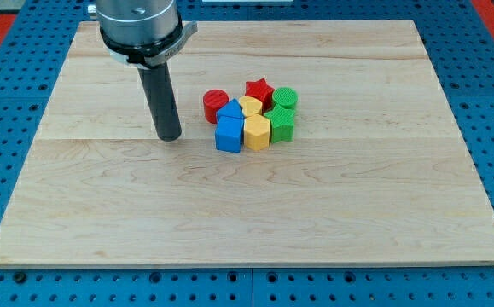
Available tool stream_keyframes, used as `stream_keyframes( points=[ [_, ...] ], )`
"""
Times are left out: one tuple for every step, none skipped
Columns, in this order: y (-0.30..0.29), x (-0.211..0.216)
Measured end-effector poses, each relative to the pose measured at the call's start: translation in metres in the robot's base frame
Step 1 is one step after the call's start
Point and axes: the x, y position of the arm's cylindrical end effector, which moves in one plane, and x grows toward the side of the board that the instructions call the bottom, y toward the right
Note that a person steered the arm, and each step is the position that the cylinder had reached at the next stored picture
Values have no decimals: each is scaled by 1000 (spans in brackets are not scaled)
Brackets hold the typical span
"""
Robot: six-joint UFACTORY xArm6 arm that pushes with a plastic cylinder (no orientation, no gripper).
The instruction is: Move your arm closer to the red circle
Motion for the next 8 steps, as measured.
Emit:
stream_keyframes(
  points=[
    [-10, -8],
    [-18, -22],
    [-16, -34],
    [-14, -35],
    [-5, -34],
    [12, -34],
    [27, -34],
    [37, -34]
  ],
)
